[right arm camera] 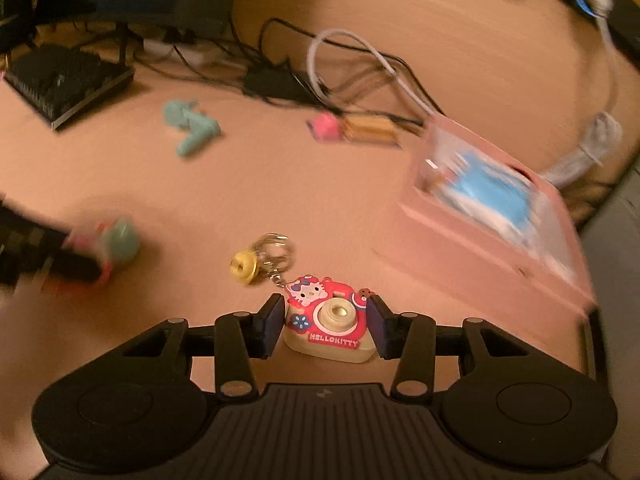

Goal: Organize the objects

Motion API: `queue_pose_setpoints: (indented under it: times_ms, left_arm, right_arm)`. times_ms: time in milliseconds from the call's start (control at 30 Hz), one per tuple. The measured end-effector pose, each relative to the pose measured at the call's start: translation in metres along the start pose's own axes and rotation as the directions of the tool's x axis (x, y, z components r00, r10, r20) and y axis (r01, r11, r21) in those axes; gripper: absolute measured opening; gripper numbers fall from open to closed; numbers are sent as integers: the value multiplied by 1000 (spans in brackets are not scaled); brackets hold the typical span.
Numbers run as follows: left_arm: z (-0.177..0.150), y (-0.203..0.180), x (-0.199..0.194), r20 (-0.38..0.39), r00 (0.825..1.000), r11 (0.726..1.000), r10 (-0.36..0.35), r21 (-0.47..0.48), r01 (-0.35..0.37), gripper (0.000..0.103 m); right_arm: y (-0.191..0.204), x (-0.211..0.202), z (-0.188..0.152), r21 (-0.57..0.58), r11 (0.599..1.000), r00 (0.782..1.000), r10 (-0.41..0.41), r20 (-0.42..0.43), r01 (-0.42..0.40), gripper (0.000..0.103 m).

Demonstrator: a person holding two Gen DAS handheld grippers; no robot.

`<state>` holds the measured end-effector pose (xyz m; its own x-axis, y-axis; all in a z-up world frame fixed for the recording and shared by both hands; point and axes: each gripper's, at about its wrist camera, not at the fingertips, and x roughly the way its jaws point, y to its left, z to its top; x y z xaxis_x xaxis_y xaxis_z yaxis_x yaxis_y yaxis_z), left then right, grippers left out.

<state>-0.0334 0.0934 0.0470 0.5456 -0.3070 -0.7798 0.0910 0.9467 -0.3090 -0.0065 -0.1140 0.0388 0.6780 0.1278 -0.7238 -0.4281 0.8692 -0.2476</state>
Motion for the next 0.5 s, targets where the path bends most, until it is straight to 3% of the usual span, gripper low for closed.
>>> queue_pose_setpoints:
  times_ms: [200, 300, 500]
  left_arm:
    - [3, -32, 14, -26, 1000, 997, -16, 71, 18, 46]
    - [6, -42, 21, -33, 999, 996, -14, 82, 17, 46]
    - [9, -57, 28, -40, 999, 995, -7, 101, 11, 46]
  right_arm:
    - [-24, -26, -41, 37, 999, 1000, -18, -9, 19, 45]
    - [-34, -29, -49, 65, 997, 999, -44, -3, 44, 58]
    - [-49, -30, -66, 83, 984, 987, -159, -15, 159, 62]
